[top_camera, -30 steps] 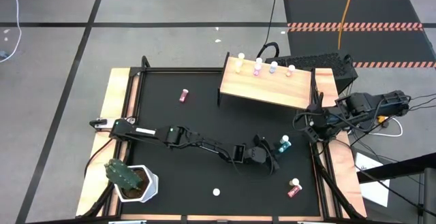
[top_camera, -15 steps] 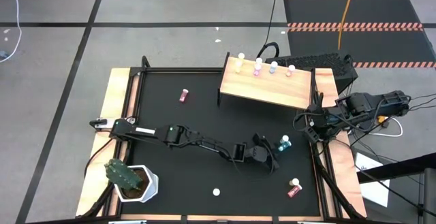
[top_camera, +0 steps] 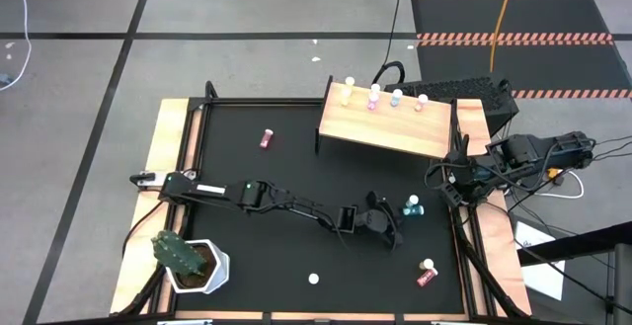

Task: Pick and place medicine bottles onto shelf by color
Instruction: Put the blue pill bottle on the shelf aligned with the other blue pill bottle

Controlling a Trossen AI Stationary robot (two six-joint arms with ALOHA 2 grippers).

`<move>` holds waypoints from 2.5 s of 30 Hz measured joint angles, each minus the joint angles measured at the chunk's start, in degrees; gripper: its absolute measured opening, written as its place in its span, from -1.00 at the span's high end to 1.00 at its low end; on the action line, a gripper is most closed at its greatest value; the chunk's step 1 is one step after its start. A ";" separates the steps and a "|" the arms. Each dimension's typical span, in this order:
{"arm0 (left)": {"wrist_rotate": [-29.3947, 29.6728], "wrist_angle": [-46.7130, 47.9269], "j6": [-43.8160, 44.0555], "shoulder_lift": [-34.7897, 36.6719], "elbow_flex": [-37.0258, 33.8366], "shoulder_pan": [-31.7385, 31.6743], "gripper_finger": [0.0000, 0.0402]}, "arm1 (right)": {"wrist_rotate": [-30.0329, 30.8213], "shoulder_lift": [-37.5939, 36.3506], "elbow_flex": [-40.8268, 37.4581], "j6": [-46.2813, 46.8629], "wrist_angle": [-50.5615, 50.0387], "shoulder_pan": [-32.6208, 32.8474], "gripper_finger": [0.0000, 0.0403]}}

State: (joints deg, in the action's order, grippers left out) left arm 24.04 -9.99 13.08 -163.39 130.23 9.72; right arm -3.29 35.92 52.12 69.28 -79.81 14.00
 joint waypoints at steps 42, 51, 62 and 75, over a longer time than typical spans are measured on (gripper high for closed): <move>-12.62 -7.61 -8.28 -1.77 0.04 -2.30 0.42 | -2.73 0.00 0.00 -0.97 -0.39 -0.02 0.32; -12.89 -4.71 -5.89 1.10 -0.30 -0.97 0.50 | -2.46 -0.02 0.00 -1.69 -0.25 -0.02 0.32; -11.57 18.86 -2.93 16.13 -0.19 -1.65 0.50 | 4.94 -2.08 5.85 -10.15 10.47 -0.02 0.32; -8.95 23.10 5.33 31.59 -0.04 -4.90 0.50 | 12.58 -5.88 15.43 -43.56 35.62 -0.04 0.32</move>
State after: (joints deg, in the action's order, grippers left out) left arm 15.09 13.11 18.40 -131.80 130.20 4.82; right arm 9.29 30.04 67.55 25.72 -44.19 13.96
